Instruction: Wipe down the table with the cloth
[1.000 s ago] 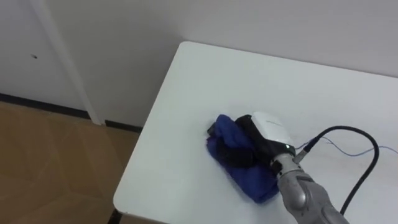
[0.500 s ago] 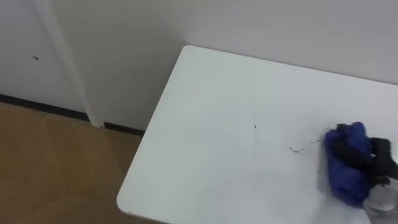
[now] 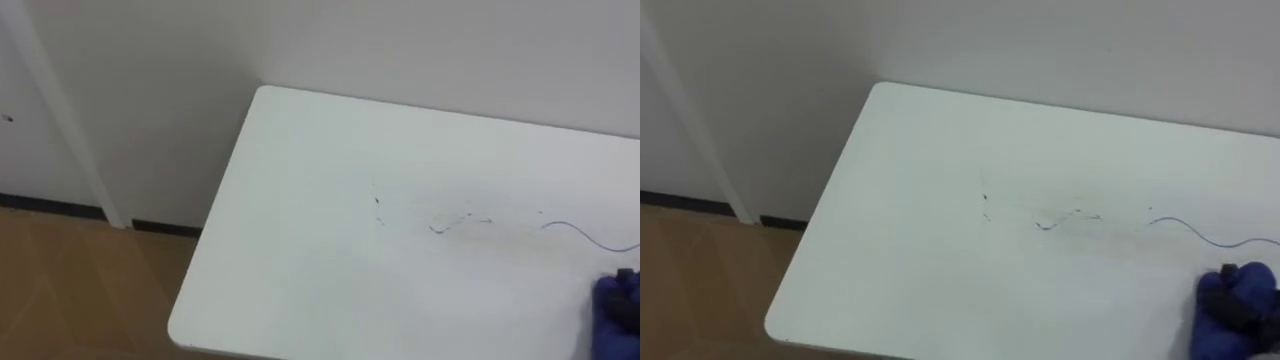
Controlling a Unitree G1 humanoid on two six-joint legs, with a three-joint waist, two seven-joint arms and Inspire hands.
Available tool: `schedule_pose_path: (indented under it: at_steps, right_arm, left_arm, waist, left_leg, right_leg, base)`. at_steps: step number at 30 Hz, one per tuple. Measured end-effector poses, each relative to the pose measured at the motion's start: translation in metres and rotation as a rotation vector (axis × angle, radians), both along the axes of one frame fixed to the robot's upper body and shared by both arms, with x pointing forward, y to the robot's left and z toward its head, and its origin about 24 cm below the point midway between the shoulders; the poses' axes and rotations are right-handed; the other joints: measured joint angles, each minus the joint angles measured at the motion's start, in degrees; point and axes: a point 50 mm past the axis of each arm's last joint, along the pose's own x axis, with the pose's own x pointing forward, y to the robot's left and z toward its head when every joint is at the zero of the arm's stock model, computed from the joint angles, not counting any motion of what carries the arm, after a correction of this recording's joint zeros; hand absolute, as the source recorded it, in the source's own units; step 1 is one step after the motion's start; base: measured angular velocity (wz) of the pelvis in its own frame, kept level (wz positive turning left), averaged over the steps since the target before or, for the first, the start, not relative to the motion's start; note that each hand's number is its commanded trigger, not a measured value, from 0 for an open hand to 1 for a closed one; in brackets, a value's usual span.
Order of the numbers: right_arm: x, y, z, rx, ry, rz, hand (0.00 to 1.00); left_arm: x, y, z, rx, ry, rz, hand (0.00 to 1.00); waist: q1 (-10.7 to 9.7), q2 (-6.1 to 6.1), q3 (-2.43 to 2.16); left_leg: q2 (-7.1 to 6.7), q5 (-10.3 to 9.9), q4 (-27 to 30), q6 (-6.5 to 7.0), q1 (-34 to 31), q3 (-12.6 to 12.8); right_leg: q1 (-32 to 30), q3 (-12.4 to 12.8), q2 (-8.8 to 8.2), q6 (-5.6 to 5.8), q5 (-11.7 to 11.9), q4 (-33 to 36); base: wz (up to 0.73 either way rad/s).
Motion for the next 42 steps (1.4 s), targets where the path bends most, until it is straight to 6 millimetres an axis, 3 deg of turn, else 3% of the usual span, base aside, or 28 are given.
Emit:
schedule_pose_path:
  at_steps: [2, 3, 4, 6, 9, 10, 12, 14, 16, 18, 21, 22, 26, 31, 34, 35, 36, 37, 38, 40, 42]
  right_arm:
    - [0.058, 0.074, 0.016, -0.043, 0.009, 0.366, 1.00]
    - [0.069, 0.091, 0.020, -0.043, 0.007, 0.436, 1.00]
    - [0.088, 0.120, 0.027, -0.019, -0.010, 0.536, 1.00]
    - [0.106, 0.150, 0.038, 0.034, -0.040, 0.618, 1.00]
    - [0.107, 0.148, 0.033, 0.045, -0.019, 0.616, 1.00]
    - [0.101, 0.141, 0.027, 0.072, -0.032, 0.576, 1.00]
    - [0.086, 0.125, 0.015, 0.131, -0.088, 0.499, 1.00]
    - [0.070, 0.110, 0.006, 0.185, -0.134, 0.415, 1.00]
    - [0.052, 0.093, -0.002, 0.228, -0.174, 0.309, 1.00]
    - [0.024, 0.067, -0.012, 0.248, -0.212, 0.158, 1.00]
    - [-0.002, 0.039, -0.019, 0.233, -0.221, 0.006, 1.00]
    - [-0.012, 0.026, -0.020, 0.218, -0.211, -0.047, 1.00]
    - [-0.026, 0.007, -0.023, 0.229, -0.202, -0.158, 1.00]
    - [0.014, 0.023, -0.013, 0.233, -0.184, -0.119, 1.00]
    - [0.056, 0.070, 0.009, 0.226, -0.147, 0.114, 1.00]
    - [0.080, 0.103, 0.027, 0.243, -0.175, 0.250, 1.00]
    - [0.092, 0.122, 0.036, 0.248, -0.191, 0.327, 1.00]
    - [0.111, 0.149, 0.055, 0.259, -0.225, 0.442, 1.00]
    - [0.124, 0.163, 0.069, 0.265, -0.251, 0.509, 1.00]
    - [0.136, 0.167, 0.081, 0.263, -0.272, 0.535, 1.00]
    - [0.133, 0.155, 0.074, 0.255, -0.252, 0.507, 1.00]
  left_arm:
    - [0.008, -0.005, -0.003, -0.018, 0.023, -0.019, 0.00]
    - [0.015, -0.006, -0.002, -0.020, 0.017, -0.030, 0.00]
    - [0.026, -0.009, -0.001, -0.026, -0.008, -0.044, 0.00]
    - [0.035, -0.017, -0.001, -0.039, -0.036, -0.066, 0.00]
    - [0.020, -0.017, -0.004, -0.039, -0.001, -0.041, 0.00]
    - [0.006, -0.015, -0.006, -0.024, 0.032, -0.027, 0.00]
    - [-0.014, -0.013, -0.007, -0.001, 0.085, -0.016, 0.00]
    - [-0.023, -0.010, -0.007, 0.018, 0.112, -0.031, 0.00]
    - [-0.029, -0.006, -0.006, 0.037, 0.128, -0.027, 0.00]
    - [-0.038, 0.000, -0.004, 0.063, 0.148, -0.005, 0.00]
    - [-0.041, 0.010, 0.001, 0.096, 0.137, 0.024, 0.00]
    - [-0.041, 0.011, 0.002, 0.102, 0.130, 0.032, 0.00]
    - [-0.033, 0.011, 0.003, 0.096, 0.097, 0.039, 0.00]
    - [-0.006, -0.005, -0.002, 0.021, 0.022, 0.067, 0.00]
    - [0.008, -0.017, -0.005, -0.016, 0.013, 0.043, 0.00]
    - [0.014, -0.020, -0.006, -0.029, 0.007, 0.049, 0.00]
    - [0.016, -0.021, -0.006, -0.039, 0.009, 0.056, 0.00]
    - [0.018, -0.025, -0.007, -0.057, 0.012, 0.053, 0.00]
    - [0.023, -0.028, -0.007, -0.076, -0.001, 0.049, 0.00]
    - [0.023, -0.027, -0.007, -0.079, -0.004, 0.053, 0.00]
    - [0.000, -0.020, -0.008, -0.061, 0.053, 0.077, 0.00]
  waist:
    - [0.9, 0.11, 0.11]
    - [1.7, 0.10, 0.21]
    - [3.0, -0.07, 0.96]
    - [6.6, -0.01, 1.07]
    - [7.6, -0.03, 1.04]
    - [7.4, 0.14, 1.09]
    - [5.7, 0.25, 1.12]
    - [4.3, 0.52, 1.02]
    - [3.7, 0.90, 0.77]
    - [1.7, 1.40, 0.05]
    - [1.0, 1.93, -0.34]
    - [0.1, 2.20, -0.80]
    - [-1.3, 2.41, -0.93]
    - [0.2, 3.12, -0.69]
    - [2.6, 3.44, -0.58]
    - [3.3, 3.30, -0.22]
    - [3.3, 3.36, -0.05]
    - [3.5, 3.41, 0.46]
    - [4.4, 3.36, 0.75]
    - [5.5, 3.07, 0.73]
    - [5.6, 1.92, 0.67]
  left_leg:
    - [0.52, 0.4, 0.0, -0.61, -0.5, 0.7]
    - [0.61, 0.6, -0.1, -0.70, -0.6, 0.7]
    - [0.70, 0.8, -0.1, -0.85, -0.7, 0.6]
    - [0.54, 1.2, 0.0, -0.95, -1.8, -1.0]
    - [-0.05, 1.7, 0.0, -0.77, -2.7, -3.4]
    - [-0.14, 1.7, 0.0, -0.77, -2.7, -3.8]
    - [-0.58, 1.5, 0.1, -0.53, -2.6, -3.8]
    - [-0.93, 1.4, 0.0, -0.27, -2.2, -3.9]
    - [-1.41, 1.0, 0.0, 0.22, -1.6, -4.5]
    - [-1.81, 0.8, 0.0, 0.59, -0.9, -5.0]
    - [-2.35, 0.4, 0.0, 1.15, 0.3, -4.7]
    - [-2.41, 0.2, 0.0, 1.40, 0.5, -4.8]
    - [-2.50, 0.0, 0.2, 1.56, 1.9, -5.0]
    - [-2.01, 0.2, 0.3, 1.13, 1.2, -2.3]
    - [-0.63, 0.6, -0.1, 0.41, 0.1, 0.9]
    - [-0.18, 1.0, -0.6, 0.06, -0.3, 2.0]
    - [-0.02, 1.3, -0.8, -0.08, -0.6, 2.2]
    - [0.13, 1.6, -1.0, -0.29, -0.8, 2.3]
    - [0.15, 1.7, -1.1, -0.36, -0.9, 1.9]
    - [0.01, 1.8, -0.9, -0.39, -1.4, 0.5]
    - [-0.34, 2.2, -1.0, -0.32, -1.6, -1.1]
  right_leg:
    - [-0.9, 0.3, 0.49, -0.62, 0.3, 0.1]
    - [-1.1, 0.5, 0.66, -0.77, 0.4, 0.1]
    - [-1.3, 0.9, 0.96, -0.90, 0.4, 0.0]
    - [-1.7, -0.4, 0.88, -0.96, 0.3, -0.9]
    - [-1.4, -3.5, 0.12, -0.69, 0.2, -0.9]
    - [-1.0, -3.5, 0.06, -0.66, 0.2, -1.1]
    - [0.5, -6.1, -0.48, -0.42, 0.0, -2.1]
    - [1.5, -6.5, -0.94, 0.25, -0.4, -2.1]
    - [2.4, -6.7, -1.28, 0.74, -0.7, -2.2]
    - [4.0, -7.4, -1.97, 1.27, -1.0, -2.6]
    - [5.3, -7.4, -2.11, 1.44, -1.0, -2.7]
    - [5.7, -7.4, -2.22, 1.50, -1.0, -2.6]
    - [7.1, -7.4, -2.53, 1.95, -1.0, -2.6]
    - [5.0, -5.6, -2.26, 1.77, -0.9, -1.3]
    - [1.2, -4.3, -1.56, 0.82, -0.4, 0.6]
    - [-0.3, -3.1, -1.19, 0.31, -0.4, 1.3]
    - [-0.7, -3.0, -1.03, 0.07, -0.2, 1.2]
    - [-1.0, -2.8, -0.77, -0.17, -0.1, 1.1]
    - [-1.1, -3.2, -0.73, -0.30, -0.2, 0.9]
    - [-0.8, -4.9, -0.81, -0.26, -0.3, -0.2]
    - [0.0, -6.2, -0.96, -0.07, -0.4, -1.1]
  base:
    - [-0.22]
    - [0.00]
    - [0.19]
    - [0.42]
    - [0.55]
    - [0.36]
    - [0.49]
    - [0.47]
    - [0.26]
    - [0.23]
    - [-0.03]
    - [0.04]
    - [-0.08]
    - [-0.33]
    - [-0.61]
    - [-0.38]
    - [-0.25]
    - [0.07]
    - [0.20]
    - [0.46]
    - [0.47]
